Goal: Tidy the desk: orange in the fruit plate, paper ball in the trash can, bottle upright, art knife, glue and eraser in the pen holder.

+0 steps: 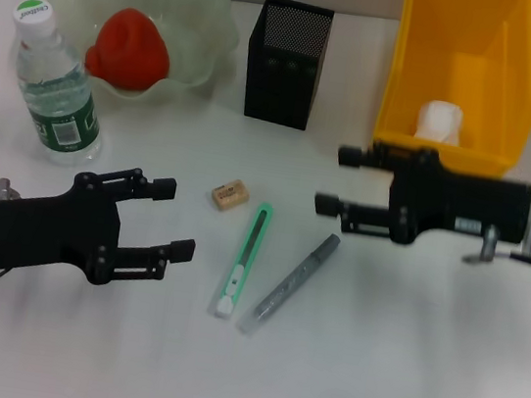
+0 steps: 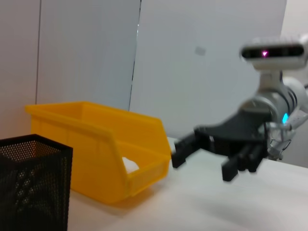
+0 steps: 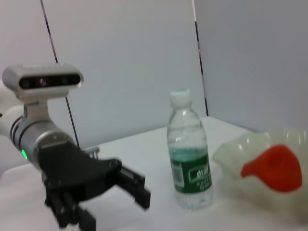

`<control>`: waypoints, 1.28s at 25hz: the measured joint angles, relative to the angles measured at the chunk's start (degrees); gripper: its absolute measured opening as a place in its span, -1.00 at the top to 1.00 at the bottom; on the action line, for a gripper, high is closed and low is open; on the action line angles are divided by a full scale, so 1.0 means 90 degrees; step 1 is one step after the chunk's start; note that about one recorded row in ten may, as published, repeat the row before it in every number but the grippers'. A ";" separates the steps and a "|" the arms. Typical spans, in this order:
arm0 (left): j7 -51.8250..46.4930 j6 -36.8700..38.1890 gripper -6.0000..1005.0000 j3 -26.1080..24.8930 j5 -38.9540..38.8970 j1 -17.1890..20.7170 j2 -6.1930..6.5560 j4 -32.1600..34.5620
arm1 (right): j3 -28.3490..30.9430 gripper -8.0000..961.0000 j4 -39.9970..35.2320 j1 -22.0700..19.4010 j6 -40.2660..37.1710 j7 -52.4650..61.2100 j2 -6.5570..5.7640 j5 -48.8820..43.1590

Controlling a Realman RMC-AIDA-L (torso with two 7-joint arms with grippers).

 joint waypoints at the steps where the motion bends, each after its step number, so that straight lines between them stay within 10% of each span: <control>1: -0.0009 -0.0021 -0.58 0.0013 0.0004 -0.0006 -0.0002 0.0000 | -0.0108 -0.44 -0.0203 0.0244 0.0020 0.0233 -0.0030 -0.0097; 16: -0.0290 0.0146 -0.57 0.0062 0.0116 0.0106 0.0241 0.0017 | -0.2212 -0.42 -0.1166 0.2431 0.0113 0.0820 0.0031 -0.2230; 32: -0.0407 0.0093 -0.57 -0.0180 0.0062 0.0079 0.0239 0.0066 | -0.5021 -0.40 -0.1540 0.2967 0.0849 0.0196 0.0107 -0.1840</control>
